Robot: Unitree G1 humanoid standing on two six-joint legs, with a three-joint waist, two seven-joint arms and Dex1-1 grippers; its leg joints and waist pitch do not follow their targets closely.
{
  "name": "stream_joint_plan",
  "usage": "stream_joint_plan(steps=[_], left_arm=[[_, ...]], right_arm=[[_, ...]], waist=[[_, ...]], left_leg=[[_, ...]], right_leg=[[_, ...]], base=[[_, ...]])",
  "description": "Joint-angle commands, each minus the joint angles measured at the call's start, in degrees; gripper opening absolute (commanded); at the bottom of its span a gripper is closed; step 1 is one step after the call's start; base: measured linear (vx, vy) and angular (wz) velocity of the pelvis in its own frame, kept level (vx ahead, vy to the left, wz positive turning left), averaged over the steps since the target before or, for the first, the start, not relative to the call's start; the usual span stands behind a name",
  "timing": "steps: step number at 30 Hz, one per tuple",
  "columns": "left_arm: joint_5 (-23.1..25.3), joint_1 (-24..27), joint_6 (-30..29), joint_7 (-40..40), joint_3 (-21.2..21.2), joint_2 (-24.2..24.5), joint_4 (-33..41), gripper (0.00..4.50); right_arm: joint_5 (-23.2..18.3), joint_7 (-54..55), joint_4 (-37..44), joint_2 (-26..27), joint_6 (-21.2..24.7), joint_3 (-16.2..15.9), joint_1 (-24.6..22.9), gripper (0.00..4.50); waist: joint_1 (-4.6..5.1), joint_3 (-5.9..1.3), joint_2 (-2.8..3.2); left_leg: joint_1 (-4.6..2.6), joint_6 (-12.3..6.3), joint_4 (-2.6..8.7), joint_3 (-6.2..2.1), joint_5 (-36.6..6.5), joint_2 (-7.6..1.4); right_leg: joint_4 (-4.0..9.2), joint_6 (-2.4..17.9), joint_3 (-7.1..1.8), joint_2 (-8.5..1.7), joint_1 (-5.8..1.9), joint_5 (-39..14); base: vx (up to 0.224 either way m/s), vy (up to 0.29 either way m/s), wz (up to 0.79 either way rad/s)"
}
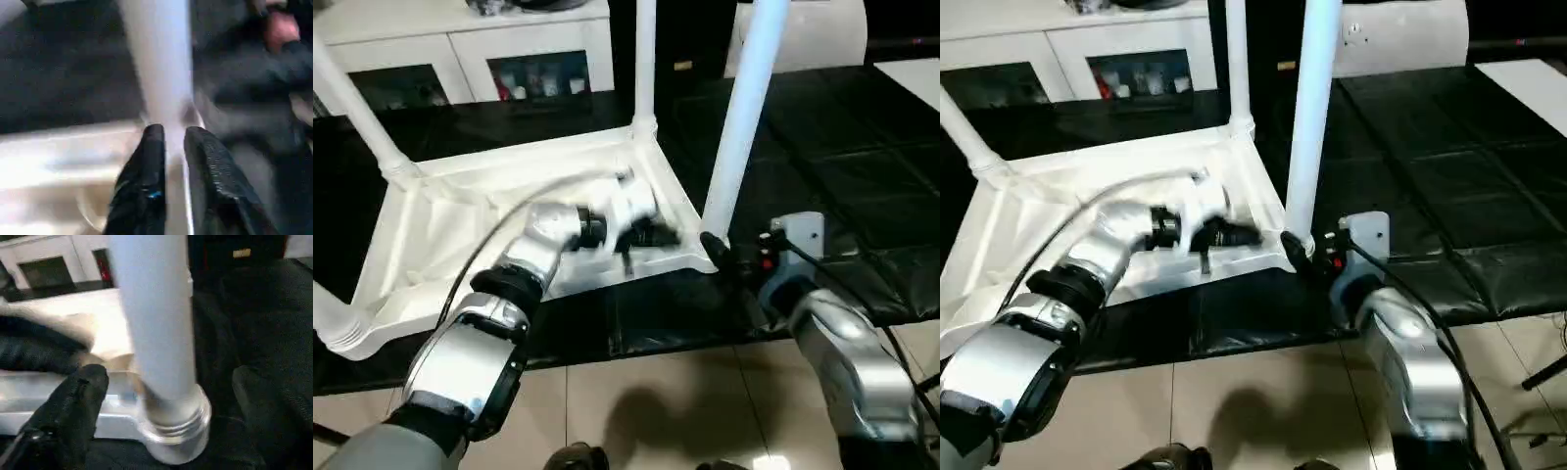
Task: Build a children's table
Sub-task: Rotate leg to tighten
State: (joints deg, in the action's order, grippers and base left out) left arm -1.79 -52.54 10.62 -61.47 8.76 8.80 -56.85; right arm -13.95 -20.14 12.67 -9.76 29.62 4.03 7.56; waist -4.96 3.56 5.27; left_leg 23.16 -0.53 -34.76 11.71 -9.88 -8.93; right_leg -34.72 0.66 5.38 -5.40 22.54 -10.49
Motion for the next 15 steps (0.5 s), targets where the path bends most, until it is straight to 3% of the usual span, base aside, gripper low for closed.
stream_joint_plan(steps=[1, 3, 4, 6, 8, 9, 13, 14, 15], left_arm=[[-1.3, 1.2, -1.0, 1.9, -1.4, 0.2, 1.8, 1.08], [-1.3, 2.3, -2.7, 3.6, -1.8, 0.4, 3.8, 1.08], [-1.1, 3.2, -2.9, 4.8, -1.8, 0.6, 5.3, 1.08], [-1.0, 6.8, -7.9, 11.2, -3.8, 0.7, 11.8, 1.08], [-1.2, 10.5, -12.1, 16.3, -5.6, 0.5, 18.3, 1.08], [-0.8, 15.7, -16.6, 21.2, -7.7, -0.4, 27.2, 1.08], [1.0, 28.9, -22.5, 28.5, -10.4, -3.5, 46.7, 1.08], [1.2, 30.9, -23.8, 29.5, -10.6, -4.2, 49.3, 1.08], [1.4, 32.5, -25.1, 30.2, -10.5, -4.6, 51.5, 1.08]], right_arm=[[-0.8, 0.6, 3.5, 0.0, 3.8, -0.5, -0.9, 4.5], [-1.2, 0.2, 5.4, -0.2, 4.8, -1.3, -2.2, 4.5], [-1.3, 0.2, 6.0, -0.1, 4.7, -1.6, -2.7, 4.5], [-0.6, 1.0, 7.0, 0.5, 4.3, -2.8, -4.2, 4.5], [0.4, 1.5, 7.7, 0.6, 3.8, -3.9, -5.3, 4.5], [1.8, 2.4, 8.5, 0.5, 3.4, -5.0, -6.4, 4.5], [3.1, 3.8, 10.0, 0.3, 4.2, -5.6, -8.2, 4.5], [3.3, 4.1, 10.0, 0.5, 4.2, -5.5, -8.3, 4.5], [3.2, 4.2, 10.0, 0.5, 4.4, -5.2, -8.4, 4.5]], waist=[[0.29, -3.59, -1.22], [0.4, -3.66, -1.58], [0.42, -3.81, -1.31], [0.51, -4.02, -1.25], [0.84, -4.15, -1.53], [0.86, -4.11, -1.61], [1.45, -4.29, -2.61], [1.46, -4.11, -2.24], [1.42, -3.99, -2.74]], left_leg=[[-2.36, 0.37, 5.01, -2.88, -20.6, -4.75], [-2.41, 1.29, 5.18, -3.0, -20.8, -4.79], [-2.24, 1.48, 5.21, -3.1, -20.0, -4.75], [-2.11, 1.6, 5.31, -3.14, -18.8, -5.11], [-1.71, 0.53, 5.04, -2.98, -16.8, -4.84], [-1.7, 0.09, 4.96, -2.83, -16.1, -4.7], [-1.21, -2.57, 4.78, -2.62, -11.3, -5.18], [-1.27, -2.68, 4.81, -2.56, -12.0, -5.06], [-1.4, -2.07, 4.74, -2.52, -13.6, -4.78]], right_leg=[[5.52, 9.5, -3.4, -5.15, -1.84, -22.4], [5.6, 8.7, -3.61, -5.09, -1.82, -22.7], [5.47, 8.3, -3.65, -5.2, -1.97, -21.9], [4.86, 8.9, -3.73, -5.12, -2.0, -18.2], [4.72, 9.7, -3.65, -5.12, -2.27, -15.8], [4.86, 9.6, -3.63, -4.97, -2.08, -15.6], [4.41, 10.3, -3.54, -4.68, -2.27, -11.8], [4.73, 9.8, -3.5, -4.52, -1.98, -13.4], [5.0, 9.0, -3.5, -4.44, -1.86, -16.7]], base=[[0.0, 0.0, 0.0], [0.0, 0.0, 0.0], [0.0, 0.0, 0.0], [0.0, 0.0, 0.0], [0.0, 0.0, 0.0], [0.0, 0.0, 0.0], [0.0, 0.0, 0.0], [0.0, 0.0, 0.0], [0.0, 0.0, 0.0]])
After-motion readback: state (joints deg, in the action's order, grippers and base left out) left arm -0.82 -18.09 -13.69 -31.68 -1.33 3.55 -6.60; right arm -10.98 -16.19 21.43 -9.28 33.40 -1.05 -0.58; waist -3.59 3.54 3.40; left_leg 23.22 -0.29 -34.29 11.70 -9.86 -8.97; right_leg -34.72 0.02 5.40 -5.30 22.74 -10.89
